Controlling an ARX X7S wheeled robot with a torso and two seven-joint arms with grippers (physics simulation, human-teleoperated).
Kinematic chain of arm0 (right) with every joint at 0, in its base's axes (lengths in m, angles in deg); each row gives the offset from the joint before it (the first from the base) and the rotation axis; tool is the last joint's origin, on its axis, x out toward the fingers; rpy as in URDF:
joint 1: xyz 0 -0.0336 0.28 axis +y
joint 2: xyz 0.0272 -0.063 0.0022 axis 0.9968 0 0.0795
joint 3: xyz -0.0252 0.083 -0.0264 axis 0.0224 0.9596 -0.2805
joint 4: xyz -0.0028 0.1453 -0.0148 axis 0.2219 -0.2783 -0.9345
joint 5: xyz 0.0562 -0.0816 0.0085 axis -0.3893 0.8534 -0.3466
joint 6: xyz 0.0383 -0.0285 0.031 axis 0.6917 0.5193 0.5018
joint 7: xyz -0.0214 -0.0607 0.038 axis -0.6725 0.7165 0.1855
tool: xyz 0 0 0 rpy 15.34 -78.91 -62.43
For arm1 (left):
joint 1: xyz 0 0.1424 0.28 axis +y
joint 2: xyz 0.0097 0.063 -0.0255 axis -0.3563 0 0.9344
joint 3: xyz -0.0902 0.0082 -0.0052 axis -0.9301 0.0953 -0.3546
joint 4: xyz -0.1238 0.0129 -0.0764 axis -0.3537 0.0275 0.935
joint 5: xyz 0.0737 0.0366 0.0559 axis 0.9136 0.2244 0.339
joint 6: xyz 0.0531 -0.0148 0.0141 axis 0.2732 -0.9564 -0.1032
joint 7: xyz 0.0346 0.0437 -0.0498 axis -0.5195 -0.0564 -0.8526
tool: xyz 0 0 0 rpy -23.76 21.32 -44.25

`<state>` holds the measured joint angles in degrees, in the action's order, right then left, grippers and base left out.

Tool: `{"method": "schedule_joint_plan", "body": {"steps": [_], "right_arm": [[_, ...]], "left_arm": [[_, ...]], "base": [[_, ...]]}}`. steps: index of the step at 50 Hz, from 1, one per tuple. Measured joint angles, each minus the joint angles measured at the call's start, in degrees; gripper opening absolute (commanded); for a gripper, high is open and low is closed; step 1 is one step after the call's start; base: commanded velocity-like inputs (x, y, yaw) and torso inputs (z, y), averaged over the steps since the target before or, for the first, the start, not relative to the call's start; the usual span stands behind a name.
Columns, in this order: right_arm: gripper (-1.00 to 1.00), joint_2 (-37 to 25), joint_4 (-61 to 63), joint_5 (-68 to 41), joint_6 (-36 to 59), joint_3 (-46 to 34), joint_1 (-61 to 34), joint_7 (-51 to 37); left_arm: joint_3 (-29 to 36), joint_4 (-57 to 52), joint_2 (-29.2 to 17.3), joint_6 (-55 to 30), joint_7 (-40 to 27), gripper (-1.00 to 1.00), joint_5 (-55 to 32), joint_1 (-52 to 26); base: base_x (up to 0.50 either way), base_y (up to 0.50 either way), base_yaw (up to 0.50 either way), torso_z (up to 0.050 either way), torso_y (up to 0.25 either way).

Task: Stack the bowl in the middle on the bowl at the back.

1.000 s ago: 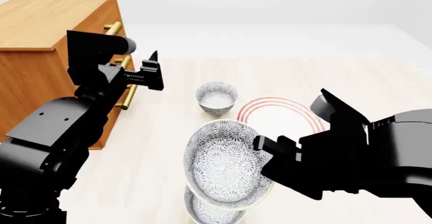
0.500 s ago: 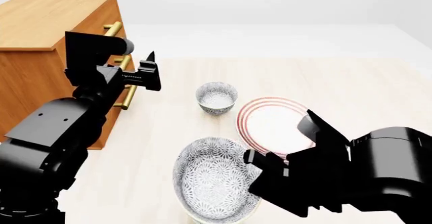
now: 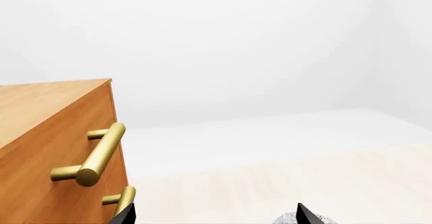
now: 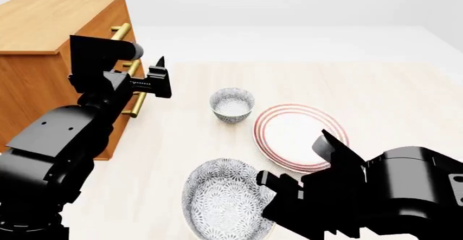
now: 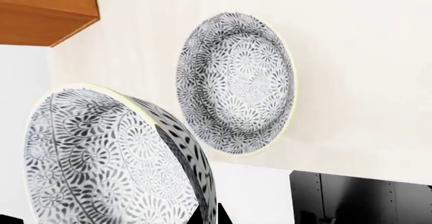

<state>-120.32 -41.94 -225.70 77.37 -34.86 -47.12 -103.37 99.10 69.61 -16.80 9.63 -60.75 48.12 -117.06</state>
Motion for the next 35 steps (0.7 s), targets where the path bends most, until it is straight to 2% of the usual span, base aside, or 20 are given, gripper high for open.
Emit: {"method": "schedule_joint_plan", "body": {"steps": [35], "right_arm": [[-1.0, -0.4, -1.3, 2.2, 0.1, -1.4, 2.1, 2.4]], "left_arm": [[0.3, 0.2, -0.4, 0.1, -0.5, 1.0, -0.1, -0.1]], "base": [[0.0, 0.0, 0.0, 0.0, 0.0]]}}
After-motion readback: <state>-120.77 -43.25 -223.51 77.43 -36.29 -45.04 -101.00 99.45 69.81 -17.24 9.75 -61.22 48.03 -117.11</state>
